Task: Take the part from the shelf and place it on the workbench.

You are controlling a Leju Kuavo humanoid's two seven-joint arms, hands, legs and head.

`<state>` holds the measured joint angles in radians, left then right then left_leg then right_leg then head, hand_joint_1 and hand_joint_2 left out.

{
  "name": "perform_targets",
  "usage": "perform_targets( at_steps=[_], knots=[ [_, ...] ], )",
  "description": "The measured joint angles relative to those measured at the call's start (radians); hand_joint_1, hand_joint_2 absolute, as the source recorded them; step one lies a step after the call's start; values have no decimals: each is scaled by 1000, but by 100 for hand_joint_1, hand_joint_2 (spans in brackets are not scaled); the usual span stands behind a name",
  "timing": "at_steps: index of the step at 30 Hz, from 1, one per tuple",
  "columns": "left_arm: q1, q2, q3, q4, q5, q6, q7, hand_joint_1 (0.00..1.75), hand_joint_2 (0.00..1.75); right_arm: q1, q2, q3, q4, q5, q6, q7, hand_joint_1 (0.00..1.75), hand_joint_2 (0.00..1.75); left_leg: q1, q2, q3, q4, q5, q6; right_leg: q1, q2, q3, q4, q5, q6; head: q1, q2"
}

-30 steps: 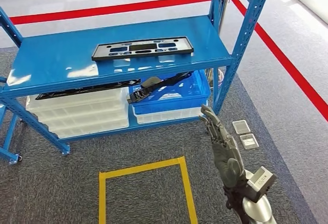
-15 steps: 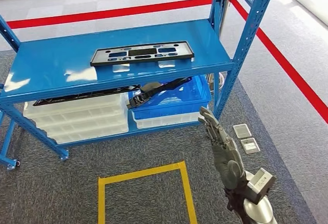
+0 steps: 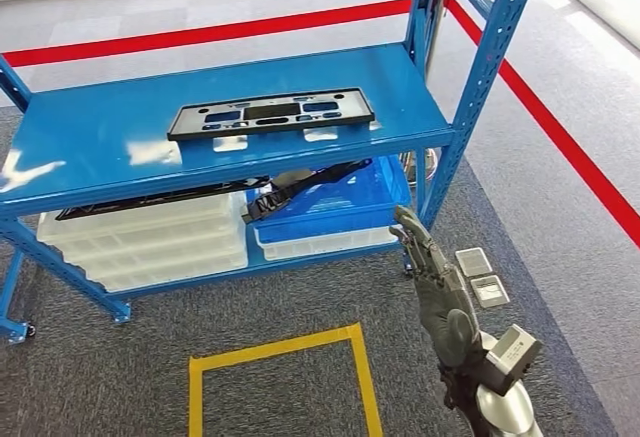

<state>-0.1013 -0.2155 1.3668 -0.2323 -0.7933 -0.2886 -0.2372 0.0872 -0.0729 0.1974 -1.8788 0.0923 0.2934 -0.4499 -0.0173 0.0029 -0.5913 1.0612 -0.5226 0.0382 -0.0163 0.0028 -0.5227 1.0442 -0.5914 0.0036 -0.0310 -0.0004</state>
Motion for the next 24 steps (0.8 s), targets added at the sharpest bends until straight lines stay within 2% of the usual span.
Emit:
perform_targets(
  at_steps=[3, 4, 5, 7, 8, 9, 10, 12, 13, 14, 15, 18, 19, 20, 22, 23, 24],
  knots=[
    [0, 0, 0, 0, 1, 2, -1, 0, 0, 0, -1, 0, -3, 1, -2, 12, 0, 0, 3, 0, 13, -27, -1, 2, -2, -2, 3, -2, -7, 15, 0, 0],
    [1, 0, 0, 0, 1, 2, -1, 0, 0, 0, -2, 0, -5, 2, -5, 15, 0, 0, 7, 1, 20, -37, 1, 3, -2, -2, -3, 16, -19, 19, 0, 0],
    [1, 0, 0, 0, 1, 2, -1, 0, 0, 0, -3, 0, -6, 3, -7, 18, 0, 0, 11, 2, 27, -45, 2, 5, -1, -2, -20, 54, -39, 22, 1, 0],
    [1, 0, 0, 0, 1, 2, -2, 0, 0, 2, -7, 1, -6, 5, -12, 21, 0, 0, 12, 4, 36, -47, -4, 8, -1, -2, -89, 178, -90, 28, 1, 0],
    [1, 0, 0, 0, 1, 2, -1, 0, 0, 3, -9, 1, -6, 6, -13, 22, 0, 0, 12, 4, 40, -47, -8, 9, -2, -2, -124, 233, -103, 32, 1, 0],
    [2, 0, 0, 0, 0, 2, -1, 0, 0, 4, -13, 1, -6, 9, -15, 21, 0, 0, 13, 4, 45, -47, -12, 8, -3, -2, -147, 259, -97, 35, 1, 0],
    [3, 0, 0, 0, 0, 2, -1, 0, 0, 4, -15, 1, -6, 12, -17, 18, 0, 0, 14, 3, 52, -47, -18, 6, -4, -2, -150, 246, -69, 37, 1, 0],
    [4, -1, 0, 0, -1, 1, -1, 0, 0, 4, -20, 1, -7, 18, -19, 10, 0, 0, 17, 3, 69, -45, -32, -4, -6, -4, -109, 131, 14, 41, 1, 0],
    [3, -1, 0, 0, -1, 1, -1, 0, 0, 3, -21, 1, -8, 22, -21, 5, 0, 0, 16, 2, 76, -43, -40, -10, -6, -4, -85, 70, 42, 40, 1, 0],
    [2, -1, 0, 0, -2, 1, -1, 0, 0, 3, -22, 1, -10, 30, -25, 1, 0, 0, 15, 2, 80, -41, -46, -16, -5, -4, -69, 30, 55, 36, 1, 0],
    [2, -1, 0, 0, -2, 1, -1, 0, 0, 2, -24, 1, -12, 43, -30, -2, 0, 0, 13, 2, 82, -41, -51, -21, -4, -4, -61, 12, 55, 29, 0, 0],
    [-1, -1, 0, 0, -2, 0, -1, 0, 0, 2, -33, 1, -18, 96, -50, -5, 0, 0, 13, 1, 85, -38, -60, -30, -4, -5, -58, 8, 45, 8, -1, 0],
    [-1, -1, 0, 0, -2, -1, -1, 0, 0, 2, -36, 0, -20, 108, -54, -6, 0, 0, 14, 0, 77, -19, -71, -35, -5, -9, -55, 7, 43, 2, -1, 0],
    [-2, -1, 0, 0, -2, -2, -2, 0, 0, 2, -38, 0, -22, 117, -57, -6, 0, 0, 16, 0, 59, 19, -92, -40, -7, -14, -52, 6, 41, -3, -1, 0],
    [-1, -1, 0, 0, -2, -3, -2, 0, 0, 1, -42, 1, -24, 126, -61, -7, 0, 0, 19, 0, -13, 151, -146, -48, -7, -25, -46, 6, 33, -10, -1, 0],
    [0, -1, 0, 0, -2, -3, -2, 0, 0, 1, -44, 1, -24, 128, -62, -7, 0, 0, 20, 0, -51, 214, -163, -50, -6, -30, -42, 6, 28, -12, -1, 0],
    [2, -1, 0, 0, -2, -3, -2, 0, 0, 2, -45, 1, -24, 129, -64, -7, 0, 0, 20, 0, -78, 251, -163, -50, -5, -33, -36, 7, 23, -12, -1, 0]
  ],
)
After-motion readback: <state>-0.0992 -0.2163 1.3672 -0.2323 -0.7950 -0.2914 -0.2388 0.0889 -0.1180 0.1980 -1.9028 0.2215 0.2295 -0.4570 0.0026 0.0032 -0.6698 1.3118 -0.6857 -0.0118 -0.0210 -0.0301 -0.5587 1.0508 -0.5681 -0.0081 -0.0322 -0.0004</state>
